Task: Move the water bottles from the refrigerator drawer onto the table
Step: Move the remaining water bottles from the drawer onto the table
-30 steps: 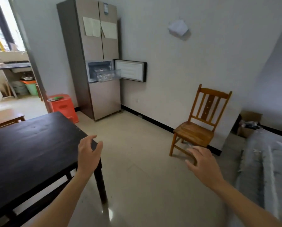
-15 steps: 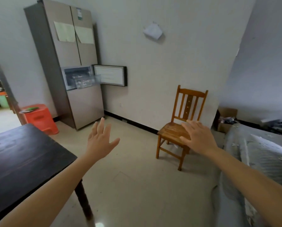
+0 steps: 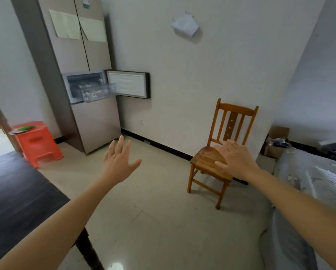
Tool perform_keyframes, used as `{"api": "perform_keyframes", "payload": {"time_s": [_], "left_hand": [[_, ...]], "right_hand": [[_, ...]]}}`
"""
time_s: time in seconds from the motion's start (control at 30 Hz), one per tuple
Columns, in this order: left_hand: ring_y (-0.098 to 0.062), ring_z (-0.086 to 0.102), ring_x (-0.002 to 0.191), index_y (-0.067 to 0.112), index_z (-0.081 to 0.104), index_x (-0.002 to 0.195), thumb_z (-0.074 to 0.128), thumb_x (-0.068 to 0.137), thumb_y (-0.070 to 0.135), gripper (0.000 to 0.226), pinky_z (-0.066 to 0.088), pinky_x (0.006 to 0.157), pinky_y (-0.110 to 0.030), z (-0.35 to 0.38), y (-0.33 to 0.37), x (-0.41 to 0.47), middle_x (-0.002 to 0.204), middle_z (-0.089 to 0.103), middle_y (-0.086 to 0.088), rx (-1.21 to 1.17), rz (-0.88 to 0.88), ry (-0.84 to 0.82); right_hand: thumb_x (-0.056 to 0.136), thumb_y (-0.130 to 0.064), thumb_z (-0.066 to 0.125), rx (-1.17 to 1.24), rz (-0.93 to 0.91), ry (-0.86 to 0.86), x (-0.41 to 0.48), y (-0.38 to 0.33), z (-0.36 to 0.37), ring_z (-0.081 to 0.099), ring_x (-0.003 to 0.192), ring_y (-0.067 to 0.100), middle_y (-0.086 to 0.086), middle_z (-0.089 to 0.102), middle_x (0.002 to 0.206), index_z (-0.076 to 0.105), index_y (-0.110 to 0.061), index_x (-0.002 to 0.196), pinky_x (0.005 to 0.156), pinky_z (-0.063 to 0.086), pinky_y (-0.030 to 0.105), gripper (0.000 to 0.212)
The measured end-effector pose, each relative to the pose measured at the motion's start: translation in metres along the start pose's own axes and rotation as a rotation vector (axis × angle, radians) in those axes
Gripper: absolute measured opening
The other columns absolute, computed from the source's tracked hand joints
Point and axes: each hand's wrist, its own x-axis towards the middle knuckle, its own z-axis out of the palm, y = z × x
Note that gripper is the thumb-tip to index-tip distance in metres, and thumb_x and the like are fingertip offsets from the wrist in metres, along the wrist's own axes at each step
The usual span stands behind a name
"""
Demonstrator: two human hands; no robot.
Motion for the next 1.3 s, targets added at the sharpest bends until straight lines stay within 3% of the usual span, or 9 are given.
{"api": "perform_keyframes", "payload": {"time_s": [0.23,0.63,0.87,1.03,1.3], "left_hand": [[-0.025,-0.005,0.144,0.017,0.020,0.145,0.047,0.090,0.044,0.067,0.010,0.115,-0.044,0.037,0.061,0.087,0.157,0.001,-0.001,-0.017,0.029,0.096],[-0.025,-0.004,0.143,0.017,0.023,0.143,0.049,0.090,0.042,0.064,0.008,0.115,-0.042,0.102,0.143,0.209,0.157,0.007,-0.001,-0.092,-0.193,0.169],[-0.027,0.001,0.143,0.016,0.026,0.143,0.053,0.088,0.041,0.066,0.009,0.116,-0.041,0.117,0.101,0.276,0.156,0.013,-0.003,-0.001,-0.293,0.221],[-0.028,0.005,0.143,0.017,0.030,0.142,0.059,0.086,0.036,0.066,0.011,0.115,-0.043,0.122,0.056,0.357,0.155,0.017,-0.003,-0.016,-0.349,0.286],[-0.025,0.005,0.142,0.018,0.030,0.141,0.056,0.087,0.037,0.063,0.013,0.114,-0.044,0.125,0.015,0.497,0.155,0.017,-0.002,-0.038,-0.372,0.334]], "right_hand": [[0.094,-0.049,0.034,0.022,-0.010,0.058,0.081,0.074,0.028,0.009,0.144,0.022,0.002,0.016,0.155,0.020,-0.027,0.145,0.115,0.012,0.043,0.057],[0.096,-0.044,0.033,0.057,-0.222,0.080,0.251,0.186,0.052,0.010,0.144,0.021,0.002,0.015,0.155,0.016,-0.024,0.146,0.115,0.014,0.040,0.057],[0.095,-0.043,0.036,0.112,-0.392,0.064,0.371,0.159,0.092,0.013,0.142,0.021,0.003,0.017,0.155,0.016,-0.023,0.147,0.112,0.020,0.038,0.058],[0.093,-0.037,0.047,0.129,-0.526,0.093,0.472,0.136,0.107,0.022,0.140,0.026,0.009,0.028,0.151,0.029,-0.017,0.144,0.109,0.025,0.041,0.057],[0.093,-0.036,0.048,0.305,-0.428,0.159,0.626,0.126,0.110,0.025,0.137,0.022,0.003,0.031,0.149,0.031,-0.019,0.142,0.106,0.027,0.035,0.055]]}}
